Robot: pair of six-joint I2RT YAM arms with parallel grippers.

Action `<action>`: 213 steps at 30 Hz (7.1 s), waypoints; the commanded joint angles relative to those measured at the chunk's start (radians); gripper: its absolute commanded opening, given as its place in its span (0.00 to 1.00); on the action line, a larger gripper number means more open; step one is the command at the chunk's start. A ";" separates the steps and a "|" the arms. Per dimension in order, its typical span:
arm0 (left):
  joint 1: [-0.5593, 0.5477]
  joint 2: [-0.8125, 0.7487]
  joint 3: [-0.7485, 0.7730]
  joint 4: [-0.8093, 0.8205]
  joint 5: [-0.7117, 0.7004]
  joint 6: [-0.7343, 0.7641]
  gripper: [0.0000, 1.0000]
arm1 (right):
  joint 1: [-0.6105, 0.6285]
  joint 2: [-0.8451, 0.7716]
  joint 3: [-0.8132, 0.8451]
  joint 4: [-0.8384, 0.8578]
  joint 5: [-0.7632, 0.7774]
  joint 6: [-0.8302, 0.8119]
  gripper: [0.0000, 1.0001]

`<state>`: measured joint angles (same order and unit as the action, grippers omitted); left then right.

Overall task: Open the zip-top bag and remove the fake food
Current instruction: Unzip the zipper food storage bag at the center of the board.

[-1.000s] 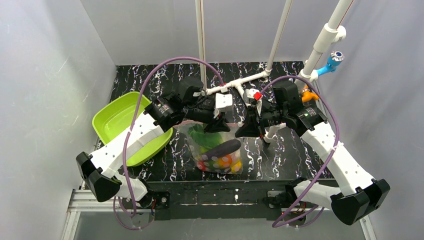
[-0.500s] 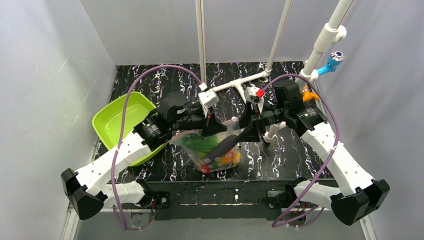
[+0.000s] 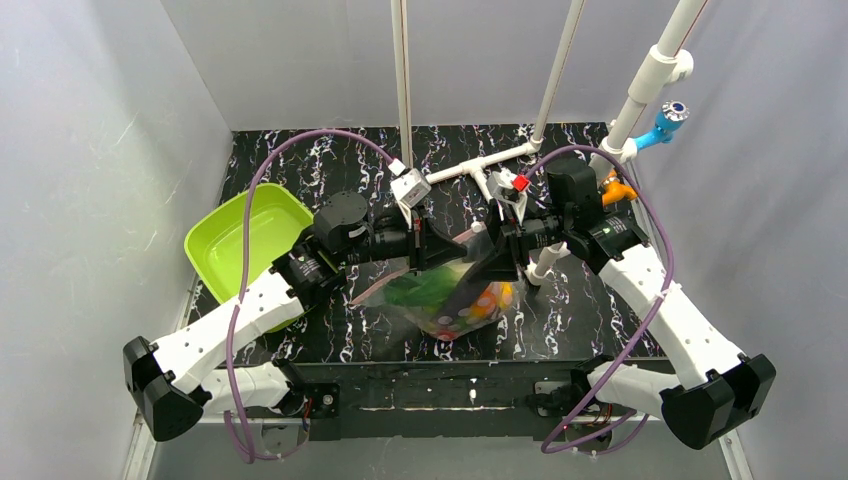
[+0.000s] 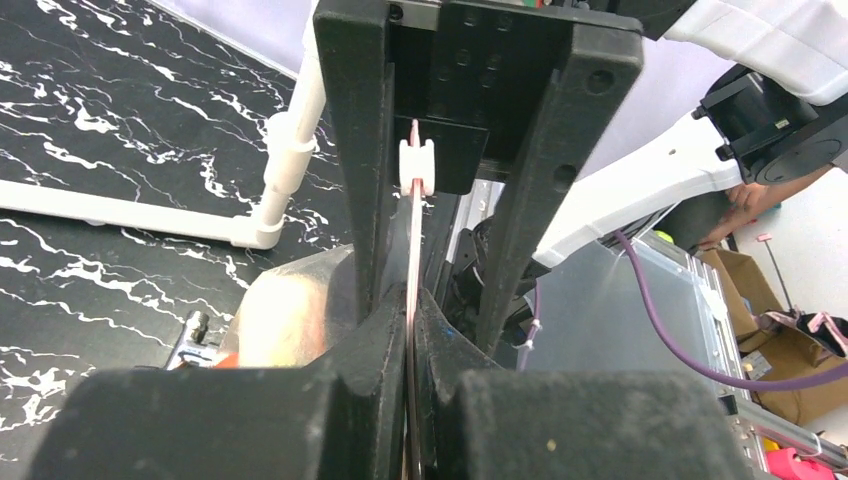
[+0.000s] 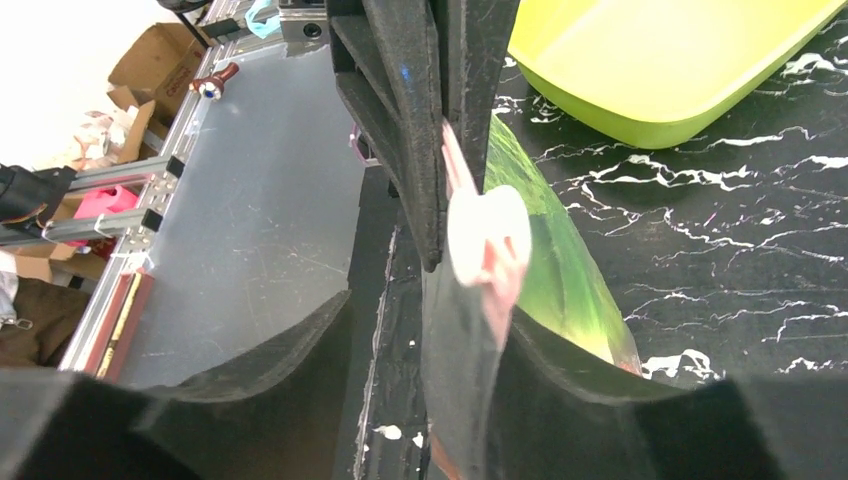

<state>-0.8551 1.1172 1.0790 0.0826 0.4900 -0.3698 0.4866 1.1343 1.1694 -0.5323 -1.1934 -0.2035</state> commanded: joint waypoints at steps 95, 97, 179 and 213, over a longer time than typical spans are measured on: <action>0.032 0.112 0.345 -0.550 0.146 0.318 0.00 | -0.007 -0.011 0.061 -0.132 -0.011 -0.151 0.41; 0.031 0.115 0.343 -0.550 0.150 0.315 0.00 | -0.008 -0.002 0.099 -0.150 -0.019 -0.151 0.43; 0.033 -0.005 0.197 -0.570 0.134 0.331 0.00 | -0.023 -0.017 0.227 -0.350 0.022 -0.324 0.82; 0.027 -0.086 0.151 -0.584 0.065 0.355 0.00 | 0.005 -0.013 0.219 -0.300 0.095 -0.257 0.01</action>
<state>-0.8352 1.1164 1.2465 -0.4282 0.5995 -0.0555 0.5354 1.1687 1.3891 -0.8425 -1.0637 -0.4797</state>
